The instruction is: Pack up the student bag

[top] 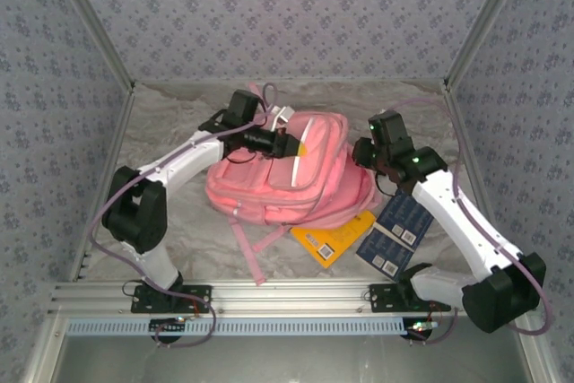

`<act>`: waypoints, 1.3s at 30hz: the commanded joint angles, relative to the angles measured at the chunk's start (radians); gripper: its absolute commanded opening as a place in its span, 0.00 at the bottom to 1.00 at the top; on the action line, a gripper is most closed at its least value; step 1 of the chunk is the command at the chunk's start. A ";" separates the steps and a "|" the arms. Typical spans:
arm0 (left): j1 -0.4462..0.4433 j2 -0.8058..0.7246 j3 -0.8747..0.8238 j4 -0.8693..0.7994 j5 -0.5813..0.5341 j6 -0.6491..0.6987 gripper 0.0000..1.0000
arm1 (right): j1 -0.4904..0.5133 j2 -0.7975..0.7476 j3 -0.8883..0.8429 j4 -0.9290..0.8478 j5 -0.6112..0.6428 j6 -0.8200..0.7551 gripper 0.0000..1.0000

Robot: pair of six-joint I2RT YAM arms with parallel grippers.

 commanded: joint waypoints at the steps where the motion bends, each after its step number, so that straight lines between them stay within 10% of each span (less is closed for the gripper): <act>1: -0.042 0.022 0.000 0.148 -0.072 -0.106 0.00 | 0.021 -0.040 0.099 -0.221 -0.051 0.078 0.24; 13: -0.048 0.065 -0.068 0.360 -0.053 -0.260 0.00 | 0.133 -0.041 -0.025 -0.159 -0.115 0.306 0.52; 29: -0.048 0.058 -0.083 0.368 -0.039 -0.269 0.00 | 0.123 0.072 -0.094 -0.031 -0.063 0.301 0.34; 39: -0.017 0.025 -0.075 0.331 -0.049 -0.282 0.00 | 0.156 0.017 -0.087 -0.046 0.063 0.240 0.00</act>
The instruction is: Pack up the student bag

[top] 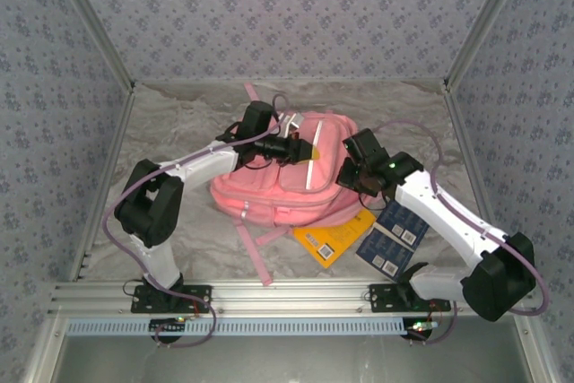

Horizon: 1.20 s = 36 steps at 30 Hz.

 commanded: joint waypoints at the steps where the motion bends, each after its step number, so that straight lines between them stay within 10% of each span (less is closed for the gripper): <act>1: 0.040 -0.056 0.015 0.022 0.008 -0.018 0.00 | 0.015 -0.070 -0.005 0.002 0.070 -0.022 0.00; 24: 0.220 -0.208 0.198 -0.193 0.100 -0.008 0.00 | -0.143 -0.382 -0.423 0.607 -0.215 -0.160 0.00; 36: 0.239 -0.202 0.145 -0.206 0.112 0.024 0.00 | -0.329 -0.374 -0.481 1.100 -0.749 0.067 0.00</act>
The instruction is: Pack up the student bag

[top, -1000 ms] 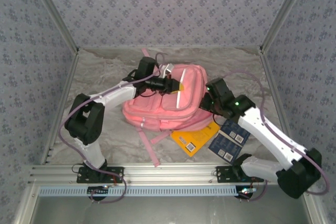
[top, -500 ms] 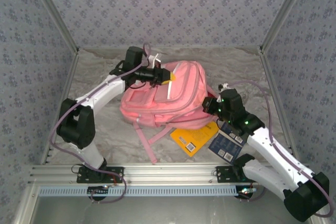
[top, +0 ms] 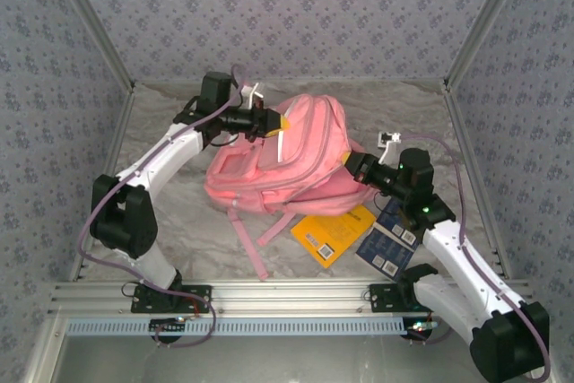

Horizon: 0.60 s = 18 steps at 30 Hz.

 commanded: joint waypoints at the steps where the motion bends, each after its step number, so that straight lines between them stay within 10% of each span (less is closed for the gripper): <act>1: 0.036 -0.056 0.005 0.077 0.004 0.021 0.00 | -0.058 0.014 -0.031 0.291 -0.178 0.145 0.00; 12: 0.087 -0.087 0.032 0.175 0.039 -0.074 0.00 | -0.108 0.360 -0.054 1.240 -0.417 0.686 0.00; 18: 0.117 -0.135 0.060 0.166 0.036 -0.078 0.00 | -0.159 0.346 -0.043 0.886 -0.433 0.523 0.00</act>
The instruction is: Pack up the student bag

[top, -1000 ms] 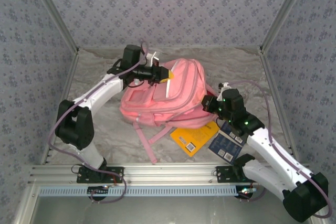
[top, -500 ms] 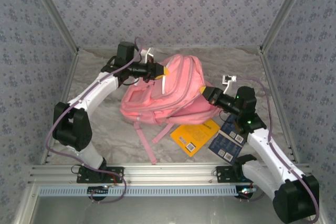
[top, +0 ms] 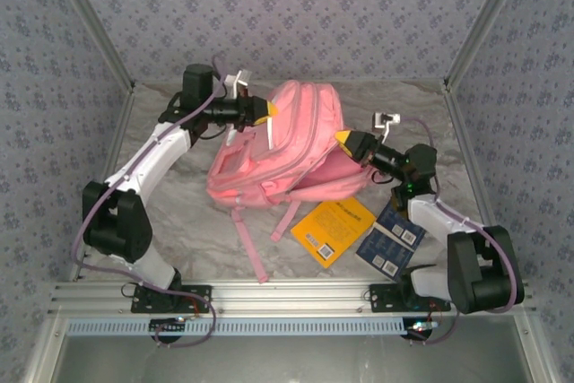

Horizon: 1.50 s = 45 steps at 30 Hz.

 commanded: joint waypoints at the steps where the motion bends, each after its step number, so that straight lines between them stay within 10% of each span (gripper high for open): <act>1: 0.040 -0.090 0.063 0.088 0.015 -0.005 0.00 | -0.030 -0.089 0.021 -0.202 -0.006 -0.135 0.00; 5: 0.060 -0.102 0.062 0.082 0.013 0.005 0.00 | -0.030 -0.253 0.047 -0.581 0.074 -0.417 0.06; 13: 0.061 -0.080 0.024 0.166 0.015 -0.055 0.00 | 0.001 -0.244 0.052 -0.433 0.041 -0.299 0.30; 18: 0.011 -0.086 0.008 0.097 -0.023 -0.005 0.00 | 0.095 -0.285 0.209 -1.122 0.299 -0.693 0.48; 24: -0.019 -0.110 -0.043 -0.003 -0.081 0.059 0.00 | 0.076 -0.380 0.195 -1.412 0.492 -0.760 0.52; 27: -0.052 -0.112 -0.059 -0.066 -0.127 0.109 0.00 | 0.064 -0.397 0.148 -1.460 0.533 -0.752 0.53; 34: -0.190 -0.011 -0.073 -0.140 -0.228 0.160 0.37 | 0.034 -0.353 0.080 -1.398 0.494 -0.718 0.54; 45: -0.362 0.220 0.026 -0.167 -0.328 0.190 0.44 | -0.070 -0.442 0.000 -1.417 0.504 -0.711 0.52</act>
